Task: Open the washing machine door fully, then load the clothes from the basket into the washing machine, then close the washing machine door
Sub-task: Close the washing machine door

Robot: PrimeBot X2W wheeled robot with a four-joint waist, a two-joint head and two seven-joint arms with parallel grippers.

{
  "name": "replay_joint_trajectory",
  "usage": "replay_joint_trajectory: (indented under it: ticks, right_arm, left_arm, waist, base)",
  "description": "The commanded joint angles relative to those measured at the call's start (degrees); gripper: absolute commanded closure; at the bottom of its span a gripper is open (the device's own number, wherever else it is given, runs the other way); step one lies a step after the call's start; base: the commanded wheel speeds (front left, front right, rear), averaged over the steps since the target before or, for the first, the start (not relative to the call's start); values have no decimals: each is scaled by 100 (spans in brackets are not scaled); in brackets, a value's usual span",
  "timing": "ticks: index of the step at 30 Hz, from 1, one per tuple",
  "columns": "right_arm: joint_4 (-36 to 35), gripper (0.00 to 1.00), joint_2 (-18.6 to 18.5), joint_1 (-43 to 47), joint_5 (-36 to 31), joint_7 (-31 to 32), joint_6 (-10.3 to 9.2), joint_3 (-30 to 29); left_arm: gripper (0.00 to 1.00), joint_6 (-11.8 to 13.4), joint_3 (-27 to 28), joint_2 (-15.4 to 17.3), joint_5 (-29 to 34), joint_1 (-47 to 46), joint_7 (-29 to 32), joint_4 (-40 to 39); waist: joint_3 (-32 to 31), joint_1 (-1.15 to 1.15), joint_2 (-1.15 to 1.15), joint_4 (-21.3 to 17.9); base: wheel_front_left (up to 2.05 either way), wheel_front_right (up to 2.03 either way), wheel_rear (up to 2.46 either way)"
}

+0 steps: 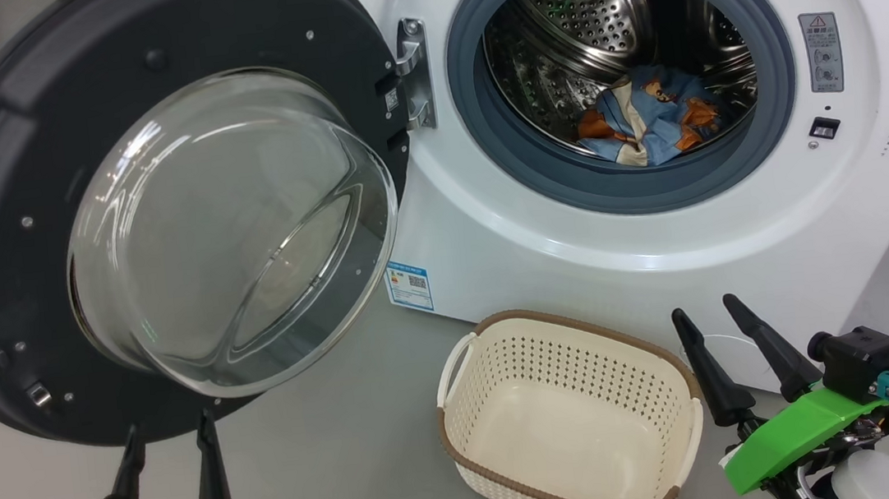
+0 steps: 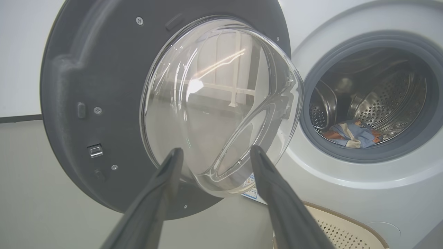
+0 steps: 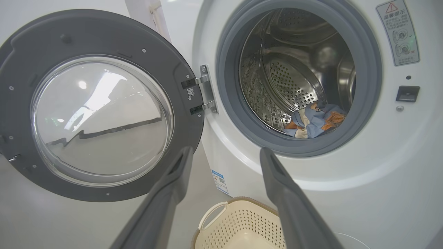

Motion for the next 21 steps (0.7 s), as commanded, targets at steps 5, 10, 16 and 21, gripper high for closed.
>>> replay_joint_trajectory:
  ticks: [5, 10, 16, 21]
  right_arm:
    - [-153, 0, -75, -35, -4, -46, 43, 72]
    - [-164, 0, -83, -26, 3, -46, 43, 52]
    - [-178, 0, -87, -24, 6, -46, 43, 44]
    - [-200, 0, -112, -27, -3, -46, 43, 24]
  left_arm:
    - [0, 30, 187, 197, -89, -117, -17, -233]
    - [10, 41, 227, 347, -77, -225, 84, -541]
    - [100, -4, 418, 695, -106, -513, 234, -1059]
    - [100, -67, 586, 971, -154, -854, 360, -1507]
  waist:
    - [11, 0, 0, 38]
    - [26, 0, 0, 68]
    - [51, 0, 0, 68]
    - [78, 0, 0, 55]
  base:
    - [0, 0, 0]
    - [0, 0, 0]
    - [0, 0, 0]
    - [0, 0, 0]
